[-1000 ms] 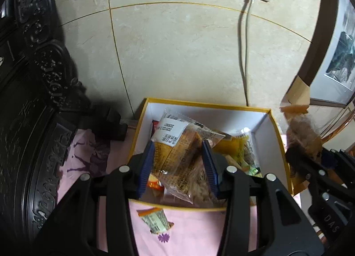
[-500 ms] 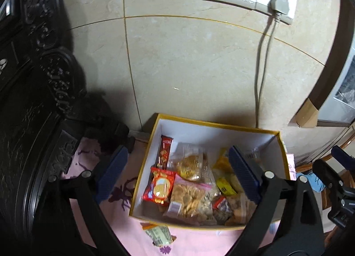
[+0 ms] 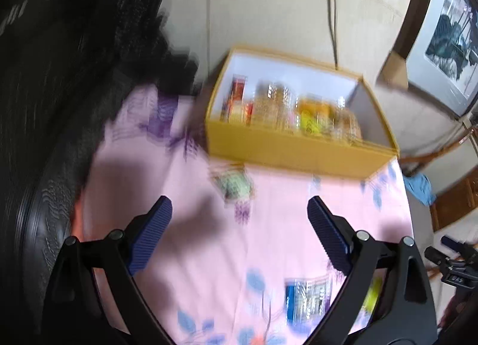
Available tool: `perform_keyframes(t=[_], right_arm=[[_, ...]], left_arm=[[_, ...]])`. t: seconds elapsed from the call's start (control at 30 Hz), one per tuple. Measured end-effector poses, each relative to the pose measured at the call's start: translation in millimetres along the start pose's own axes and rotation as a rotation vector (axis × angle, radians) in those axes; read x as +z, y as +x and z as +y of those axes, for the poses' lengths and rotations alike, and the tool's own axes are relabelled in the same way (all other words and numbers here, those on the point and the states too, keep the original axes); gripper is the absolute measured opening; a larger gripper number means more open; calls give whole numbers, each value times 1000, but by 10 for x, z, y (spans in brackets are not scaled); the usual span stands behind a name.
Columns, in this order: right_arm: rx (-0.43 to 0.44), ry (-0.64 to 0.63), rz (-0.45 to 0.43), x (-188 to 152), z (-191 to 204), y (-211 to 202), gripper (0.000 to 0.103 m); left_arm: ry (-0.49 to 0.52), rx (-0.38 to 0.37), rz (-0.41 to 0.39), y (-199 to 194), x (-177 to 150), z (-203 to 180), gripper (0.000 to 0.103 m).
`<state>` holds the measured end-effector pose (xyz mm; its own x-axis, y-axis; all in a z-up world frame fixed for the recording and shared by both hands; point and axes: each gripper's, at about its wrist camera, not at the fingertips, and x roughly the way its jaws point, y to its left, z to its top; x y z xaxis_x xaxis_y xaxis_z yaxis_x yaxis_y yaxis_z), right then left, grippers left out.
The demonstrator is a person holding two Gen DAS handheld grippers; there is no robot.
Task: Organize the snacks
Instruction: 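Move both tools back to the cloth and grasp the blue cookie bag with the right tool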
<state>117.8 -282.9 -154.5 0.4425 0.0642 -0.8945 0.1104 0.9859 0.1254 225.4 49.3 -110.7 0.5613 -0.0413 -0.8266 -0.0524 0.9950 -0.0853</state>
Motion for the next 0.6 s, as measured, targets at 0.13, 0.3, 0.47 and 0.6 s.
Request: perform_keyframes(t=[0.13, 0.3, 0.47, 0.6], right_arm=[[40, 130, 33, -598, -216, -39, 92], [52, 181, 72, -902, -260, 58, 92], [88, 230, 62, -959, -288, 224, 98], [129, 311, 87, -1006, -318, 370, 99]], left_arm=[[5, 18, 100, -23, -537, 187, 93], [0, 34, 126, -164, -856, 326, 93], [9, 28, 108, -277, -896, 337, 93], [14, 21, 98, -372, -934, 336, 93]])
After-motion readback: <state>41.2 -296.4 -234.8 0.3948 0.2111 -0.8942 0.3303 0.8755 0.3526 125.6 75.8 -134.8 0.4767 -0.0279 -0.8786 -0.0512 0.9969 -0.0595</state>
